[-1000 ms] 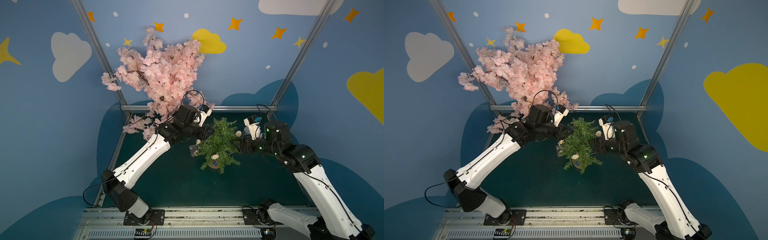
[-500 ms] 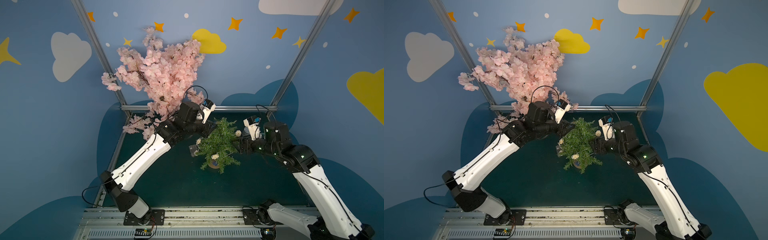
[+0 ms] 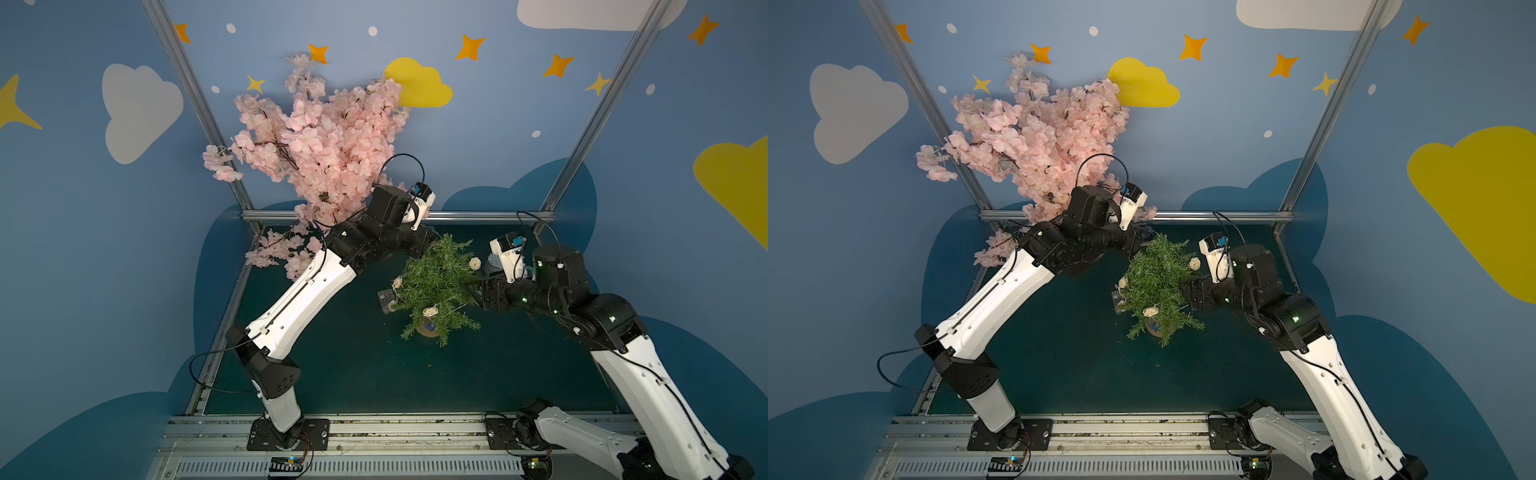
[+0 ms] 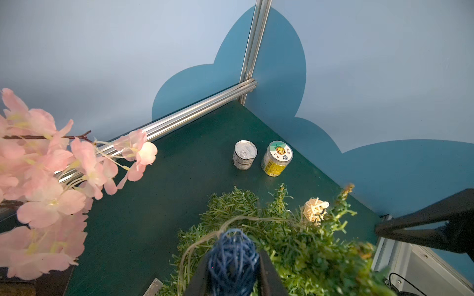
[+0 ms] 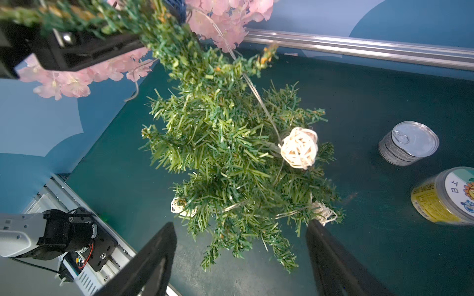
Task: Remove string lights from the small christmas tree
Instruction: Pick up the light string from the Christmas tree.
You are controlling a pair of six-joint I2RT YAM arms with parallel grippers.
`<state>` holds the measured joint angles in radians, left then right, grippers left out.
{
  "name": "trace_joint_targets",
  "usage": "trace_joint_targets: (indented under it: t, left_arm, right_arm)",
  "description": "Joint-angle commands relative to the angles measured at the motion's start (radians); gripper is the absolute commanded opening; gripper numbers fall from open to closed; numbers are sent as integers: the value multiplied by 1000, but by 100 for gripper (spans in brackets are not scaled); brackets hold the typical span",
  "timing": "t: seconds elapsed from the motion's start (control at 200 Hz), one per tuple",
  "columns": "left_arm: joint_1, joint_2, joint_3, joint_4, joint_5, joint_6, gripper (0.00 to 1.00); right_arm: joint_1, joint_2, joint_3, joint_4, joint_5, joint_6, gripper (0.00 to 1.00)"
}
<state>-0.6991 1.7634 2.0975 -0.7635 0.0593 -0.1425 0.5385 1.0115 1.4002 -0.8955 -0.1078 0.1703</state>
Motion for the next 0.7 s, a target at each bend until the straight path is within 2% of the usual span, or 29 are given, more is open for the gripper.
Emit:
trace_joint_targets:
  t: [0.0,0.17,0.346,0.426,0.486,0.561,0.696]
  left_arm:
    - [20,19,61,-69,11,-3,29]
    - [58,120,236,-147,117,-6,30]
    - [60,310,612,-328,197,29,30]
    - [61,368,723,-369,224,35,31]
    - [61,372,720,-362,256,42,31]
    - [58,346,648,-316,316,57,31]
    - [37,285,502,-207,320,86,31]
  right_arm:
    - [5,-16,-13,-19,7,-22,80]
    - [5,-18,-7,-31,2,-34,81]
    - [5,-34,-12,-29,2,-38,81]
    - [5,-39,-15,-34,0,-40,81]
    - [5,-42,-19,-38,0,-44,81]
    - [5,-47,-27,-37,0,-49,81]
    - [5,-60,-40,-39,5,-53,81]
